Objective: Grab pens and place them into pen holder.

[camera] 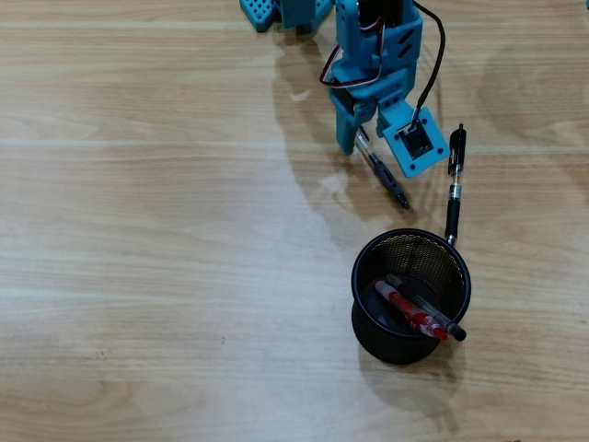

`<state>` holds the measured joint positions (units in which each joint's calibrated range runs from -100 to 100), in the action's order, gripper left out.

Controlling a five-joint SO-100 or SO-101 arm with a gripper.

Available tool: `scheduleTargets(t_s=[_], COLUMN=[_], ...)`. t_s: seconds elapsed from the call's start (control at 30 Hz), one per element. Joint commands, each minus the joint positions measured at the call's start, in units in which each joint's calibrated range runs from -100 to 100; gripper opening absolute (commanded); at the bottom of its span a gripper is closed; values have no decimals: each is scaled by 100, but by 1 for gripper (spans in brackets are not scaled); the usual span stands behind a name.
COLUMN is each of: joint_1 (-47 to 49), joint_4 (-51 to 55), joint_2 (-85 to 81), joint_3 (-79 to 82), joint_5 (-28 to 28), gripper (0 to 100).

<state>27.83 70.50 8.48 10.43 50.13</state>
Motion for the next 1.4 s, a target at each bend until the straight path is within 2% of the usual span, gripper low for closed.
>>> scheduleTargets(t_s=[0.0,0.33,0.57,0.8,1.07,1.2,1.37], joint_1=[72,90,127,63,-64,-246,-545], joint_4=[-55,-752,-778,-701,-692,-511,264], joint_2=[147,769,1071,1071,962,584,-155], joint_3=[-128,-128,-137,-137,-290,-723,-1255], joint_5=[24,24,24,24,14,-22,-22], gripper=[19,19,18,2,2,2,2])
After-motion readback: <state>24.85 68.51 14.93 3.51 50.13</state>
